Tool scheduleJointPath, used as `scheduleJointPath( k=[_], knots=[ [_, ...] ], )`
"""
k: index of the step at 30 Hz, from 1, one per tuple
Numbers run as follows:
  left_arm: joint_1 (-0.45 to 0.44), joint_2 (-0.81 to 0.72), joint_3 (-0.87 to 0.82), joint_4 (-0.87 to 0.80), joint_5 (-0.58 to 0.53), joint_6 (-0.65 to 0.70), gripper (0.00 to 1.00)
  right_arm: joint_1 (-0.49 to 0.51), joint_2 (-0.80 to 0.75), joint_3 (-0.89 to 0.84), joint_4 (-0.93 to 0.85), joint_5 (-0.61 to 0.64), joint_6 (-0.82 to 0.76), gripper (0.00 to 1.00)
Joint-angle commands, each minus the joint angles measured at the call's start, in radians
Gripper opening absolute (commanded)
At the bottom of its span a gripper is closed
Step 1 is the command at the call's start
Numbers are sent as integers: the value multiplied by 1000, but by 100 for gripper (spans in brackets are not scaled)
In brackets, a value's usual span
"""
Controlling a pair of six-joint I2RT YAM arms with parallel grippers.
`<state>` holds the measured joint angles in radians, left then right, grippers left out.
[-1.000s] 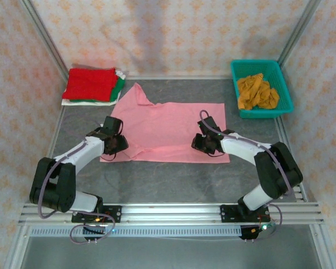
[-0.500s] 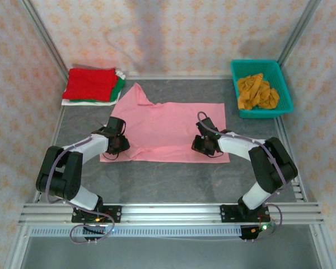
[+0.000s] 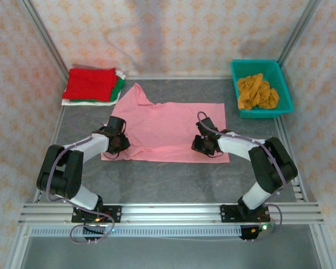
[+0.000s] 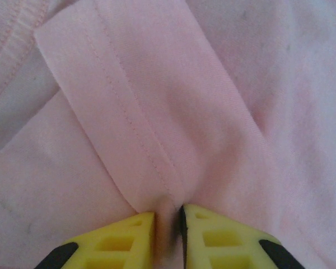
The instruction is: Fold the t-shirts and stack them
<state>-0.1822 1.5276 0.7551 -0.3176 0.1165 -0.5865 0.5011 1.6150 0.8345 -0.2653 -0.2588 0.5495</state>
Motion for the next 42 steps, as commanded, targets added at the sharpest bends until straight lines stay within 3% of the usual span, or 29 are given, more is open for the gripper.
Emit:
scheduleJointPath(
  k=[1, 8, 14, 19, 31, 42],
  knots=[
    [5, -37, 22, -61, -44, 0, 22, -1, 27, 27, -16, 18, -12, 29],
    [5, -37, 29, -55, -40, 1, 17, -1, 33, 32, -14, 12, -11, 29],
    [5, -17, 38, -48, -32, 3, 3, -1, 28, 31, -13, 9, -6, 29],
    [3, -49, 43, -63, -37, 2, 0, -1, 25, 30, -18, 12, -7, 29],
    [-12, -30, 112, -105, -62, 28, 0, -1, 29, 29, -16, 7, -8, 29],
    [-86, 181, 398, -182, -98, 96, 0, -1, 33, 25, -3, -3, -2, 29]
  ],
)
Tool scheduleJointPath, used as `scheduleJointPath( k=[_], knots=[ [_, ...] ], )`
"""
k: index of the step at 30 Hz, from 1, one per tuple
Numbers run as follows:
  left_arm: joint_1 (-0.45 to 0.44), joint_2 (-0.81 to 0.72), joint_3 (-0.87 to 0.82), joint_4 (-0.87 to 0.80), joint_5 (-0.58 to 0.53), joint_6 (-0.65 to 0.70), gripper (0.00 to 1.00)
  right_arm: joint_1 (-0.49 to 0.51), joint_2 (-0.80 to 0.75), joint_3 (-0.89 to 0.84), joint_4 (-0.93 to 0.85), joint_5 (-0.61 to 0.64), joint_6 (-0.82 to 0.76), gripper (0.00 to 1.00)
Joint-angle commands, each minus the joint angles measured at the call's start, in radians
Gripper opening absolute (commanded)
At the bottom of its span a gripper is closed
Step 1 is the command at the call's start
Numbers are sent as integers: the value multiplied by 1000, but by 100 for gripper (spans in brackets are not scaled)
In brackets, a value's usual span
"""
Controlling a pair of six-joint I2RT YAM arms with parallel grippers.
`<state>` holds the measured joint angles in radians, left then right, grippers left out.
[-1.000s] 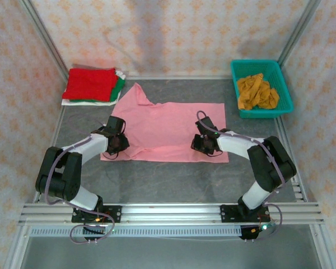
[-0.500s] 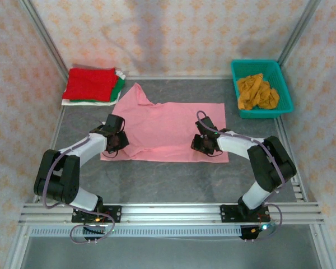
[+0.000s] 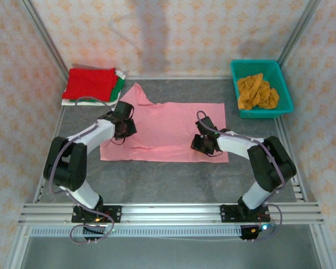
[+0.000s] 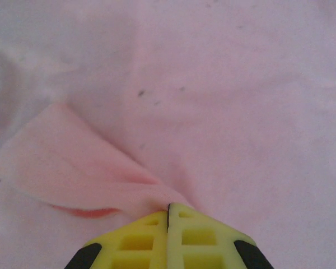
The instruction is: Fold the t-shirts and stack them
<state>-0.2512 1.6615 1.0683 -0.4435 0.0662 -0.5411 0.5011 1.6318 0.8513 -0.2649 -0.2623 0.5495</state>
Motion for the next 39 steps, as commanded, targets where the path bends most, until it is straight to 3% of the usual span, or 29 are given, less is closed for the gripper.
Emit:
scheduleJointPath(
  k=[1, 4, 8, 14, 17, 23, 32, 39],
  knots=[
    [-25, 77, 127, -73, -56, 61, 0, -1, 18, 7, -4, -2, 0, 29],
    [-45, 168, 244, -120, -69, 89, 0, -1, 19, 4, 2, -8, 2, 30],
    [-68, 288, 390, -201, -80, 122, 32, -1, 23, 0, 6, -18, 3, 30],
    [-76, 154, 314, -172, -188, 105, 49, -1, -14, -10, -19, 17, 2, 31],
    [-52, 25, 196, -139, -231, 97, 52, -3, -57, -8, -45, 62, -12, 31],
    [94, -177, -78, -35, -107, 63, 54, -30, -162, -6, -102, 134, -30, 33],
    [260, -165, -268, 30, 75, 57, 53, -132, -175, -69, -105, 84, 2, 34],
    [339, -175, -302, 12, 113, 30, 53, -156, -75, -69, -99, 80, 7, 35]
  ],
)
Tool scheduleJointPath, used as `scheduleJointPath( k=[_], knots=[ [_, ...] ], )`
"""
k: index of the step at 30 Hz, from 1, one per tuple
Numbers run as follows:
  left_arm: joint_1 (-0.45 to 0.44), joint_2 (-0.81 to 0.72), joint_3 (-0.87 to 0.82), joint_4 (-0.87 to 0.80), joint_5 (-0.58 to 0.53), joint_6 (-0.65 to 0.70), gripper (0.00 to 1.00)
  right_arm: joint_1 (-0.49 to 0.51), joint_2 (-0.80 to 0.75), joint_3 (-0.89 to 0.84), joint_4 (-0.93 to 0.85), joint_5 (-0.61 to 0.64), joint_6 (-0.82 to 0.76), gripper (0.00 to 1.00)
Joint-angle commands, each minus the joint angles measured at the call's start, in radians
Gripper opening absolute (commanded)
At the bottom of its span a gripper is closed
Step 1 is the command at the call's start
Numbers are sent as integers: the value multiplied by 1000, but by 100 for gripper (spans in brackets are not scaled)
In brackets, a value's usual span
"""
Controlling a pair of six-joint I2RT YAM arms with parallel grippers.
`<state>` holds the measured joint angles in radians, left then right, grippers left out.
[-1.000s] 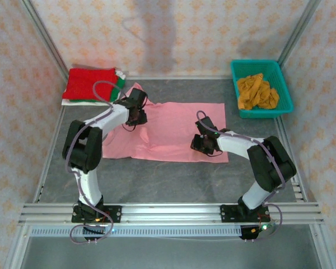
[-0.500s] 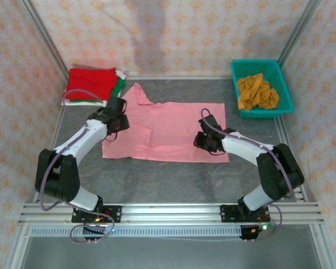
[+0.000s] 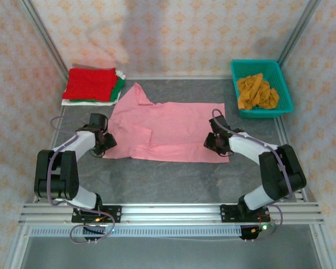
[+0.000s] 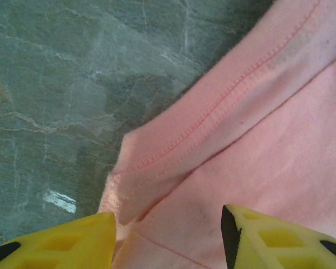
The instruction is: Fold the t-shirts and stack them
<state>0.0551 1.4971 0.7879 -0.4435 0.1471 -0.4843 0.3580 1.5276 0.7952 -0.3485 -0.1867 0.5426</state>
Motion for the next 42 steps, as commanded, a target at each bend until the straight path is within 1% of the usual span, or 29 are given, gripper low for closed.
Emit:
scheduleJointPath(
  k=[1, 3, 6, 9, 11, 13, 16, 18, 19, 21, 23, 25, 26, 27, 29, 30, 33, 35, 37, 39, 42],
  knots=[
    [49, -24, -33, 14, 36, -33, 53, -24, 33, -25, -9, -3, 25, 35],
    [91, -63, -69, 23, 46, -39, 53, -40, 20, -68, 20, -25, 46, 34],
    [123, -107, -106, 14, 34, -35, 52, -48, -22, -118, 17, -4, 67, 35],
    [123, -134, -123, 0, 1, -20, 52, -58, -66, -165, 15, 20, 78, 35],
    [123, -149, -127, -5, -25, -13, 52, -63, -76, -169, 18, 15, 72, 35],
    [119, -166, -119, -6, -28, 0, 53, -62, -69, -149, 19, -12, 43, 35],
    [71, -217, -80, -52, -59, 8, 53, -58, -76, -111, 10, -36, 20, 35],
    [5, -269, -53, -86, -91, 1, 53, -47, -84, -87, 3, -33, 7, 35],
    [-24, -294, -49, -89, -90, -10, 52, -43, -83, -78, -2, -28, 3, 35],
    [-79, -335, -69, -56, -44, -60, 51, -37, -70, -55, -16, -25, -4, 35],
    [-116, -350, -111, 0, 3, -121, 45, -34, -59, -41, -13, -20, -3, 35],
    [-130, -339, -151, 51, 24, -160, 30, -26, -44, -31, -2, -22, 1, 35],
    [-128, -323, -166, 74, 33, -169, 19, -22, -34, -25, 2, -22, 5, 35],
    [-129, -308, -172, 91, 38, -167, 12, -18, -26, -20, 7, -23, 6, 35],
    [-125, -261, -172, 109, 34, -152, 2, -8, -10, -7, 8, -22, 14, 35],
    [-116, -238, -167, 104, 35, -145, 0, -4, -5, 0, 5, -22, 16, 35],
    [-62, -169, -165, 105, 49, -131, 0, -1, 4, 7, -7, 4, 31, 36],
    [-15, -129, -182, 134, 92, -127, 0, -7, 11, 3, -13, 9, 44, 36],
    [22, -104, -190, 128, 107, -126, 0, -11, 13, -6, -14, 18, 59, 36],
    [46, -100, -194, 103, 104, -122, 0, -21, 15, -17, -24, 34, 75, 36],
    [61, -140, -213, 71, 76, -117, 0, -47, 9, -38, -42, 49, 93, 36]
  ],
)
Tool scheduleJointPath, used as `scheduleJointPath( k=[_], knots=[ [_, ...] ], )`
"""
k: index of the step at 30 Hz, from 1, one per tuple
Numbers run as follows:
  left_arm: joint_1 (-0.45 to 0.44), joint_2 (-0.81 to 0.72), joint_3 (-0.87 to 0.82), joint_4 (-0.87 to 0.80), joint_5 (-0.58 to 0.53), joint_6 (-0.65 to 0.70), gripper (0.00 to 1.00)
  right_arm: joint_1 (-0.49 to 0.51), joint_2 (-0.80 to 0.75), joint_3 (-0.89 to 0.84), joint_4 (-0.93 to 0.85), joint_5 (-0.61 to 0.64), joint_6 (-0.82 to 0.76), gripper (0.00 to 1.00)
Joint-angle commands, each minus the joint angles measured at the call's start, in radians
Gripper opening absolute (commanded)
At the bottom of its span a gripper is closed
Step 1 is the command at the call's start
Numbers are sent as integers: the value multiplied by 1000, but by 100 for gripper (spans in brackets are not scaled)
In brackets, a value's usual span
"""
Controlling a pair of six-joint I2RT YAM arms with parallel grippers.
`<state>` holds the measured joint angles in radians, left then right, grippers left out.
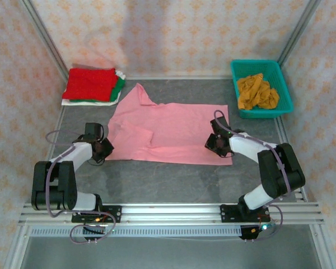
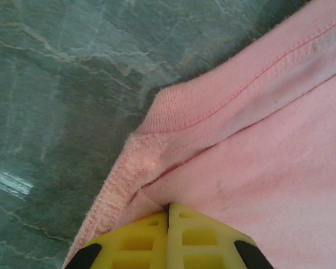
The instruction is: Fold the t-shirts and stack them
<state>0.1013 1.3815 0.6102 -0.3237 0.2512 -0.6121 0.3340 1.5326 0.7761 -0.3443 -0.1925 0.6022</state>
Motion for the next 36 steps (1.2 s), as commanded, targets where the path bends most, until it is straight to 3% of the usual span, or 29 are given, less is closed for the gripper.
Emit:
scheduleJointPath(
  k=[1, 11, 17, 23, 28, 33, 36],
  knots=[
    [15, -44, -41, -60, -41, 15, 0, -32, -2, -26, -50, 58, 37, 36],
    [-11, -138, -56, -115, -40, 64, 0, -35, -14, -35, -48, 31, -31, 37],
    [-35, -208, -154, -142, 56, -57, 0, -23, -54, -112, -93, 8, -8, 37],
    [-82, -488, -277, -277, 31, -183, 0, -6, -170, -209, -100, -11, 16, 38],
    [-89, -674, -297, -344, -40, -233, 0, -5, -145, -155, -108, 31, -3, 39],
    [-89, -585, -160, -314, -104, -152, 1, -5, -128, -30, -150, 48, -49, 39],
    [-106, -442, 35, -322, -130, -38, 13, -3, -147, 45, -163, 43, -76, 39]
  ],
)
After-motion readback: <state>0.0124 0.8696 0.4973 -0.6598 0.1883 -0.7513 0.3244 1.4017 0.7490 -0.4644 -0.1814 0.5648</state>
